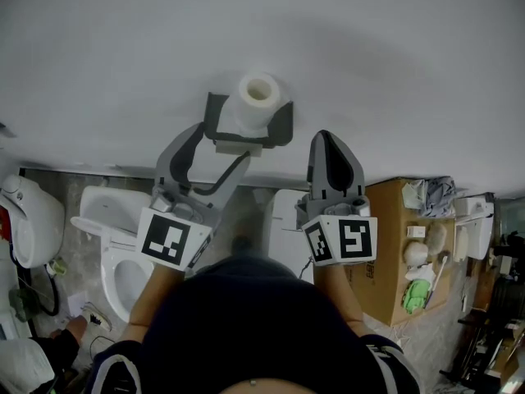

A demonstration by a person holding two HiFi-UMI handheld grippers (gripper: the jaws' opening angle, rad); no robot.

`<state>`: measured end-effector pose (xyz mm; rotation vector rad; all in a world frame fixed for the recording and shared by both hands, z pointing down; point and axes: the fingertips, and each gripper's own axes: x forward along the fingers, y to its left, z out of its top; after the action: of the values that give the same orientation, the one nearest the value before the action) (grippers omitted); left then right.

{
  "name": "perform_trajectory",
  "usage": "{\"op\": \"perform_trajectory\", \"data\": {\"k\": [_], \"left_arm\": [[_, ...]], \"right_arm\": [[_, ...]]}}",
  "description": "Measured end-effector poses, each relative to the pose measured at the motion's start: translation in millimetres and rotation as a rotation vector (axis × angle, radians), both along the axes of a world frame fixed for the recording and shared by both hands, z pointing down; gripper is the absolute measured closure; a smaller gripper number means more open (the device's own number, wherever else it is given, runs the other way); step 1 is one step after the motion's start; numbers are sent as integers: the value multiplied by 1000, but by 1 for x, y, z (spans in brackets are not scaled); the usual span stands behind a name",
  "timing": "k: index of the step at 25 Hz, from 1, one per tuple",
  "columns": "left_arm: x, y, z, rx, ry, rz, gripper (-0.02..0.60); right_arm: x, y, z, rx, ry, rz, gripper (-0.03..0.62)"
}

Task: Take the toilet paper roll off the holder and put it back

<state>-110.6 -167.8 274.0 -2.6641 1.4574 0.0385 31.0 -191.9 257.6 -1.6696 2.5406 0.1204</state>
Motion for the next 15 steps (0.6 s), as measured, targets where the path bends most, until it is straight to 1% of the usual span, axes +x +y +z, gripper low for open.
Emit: {"op": "perform_trajectory", "data": {"k": [5, 12, 15], "left_arm": [[4, -14, 1, -14, -2, -16, 282], [13, -30, 2, -43, -26, -40, 282], [17, -35, 1, -19, -42, -49, 282]], "right_arm": [[1, -18, 3, -3, -9, -31, 577], [-2, -41, 6, -5, -31, -86, 577], [-1, -49, 8, -4, -37, -108, 577]]}}
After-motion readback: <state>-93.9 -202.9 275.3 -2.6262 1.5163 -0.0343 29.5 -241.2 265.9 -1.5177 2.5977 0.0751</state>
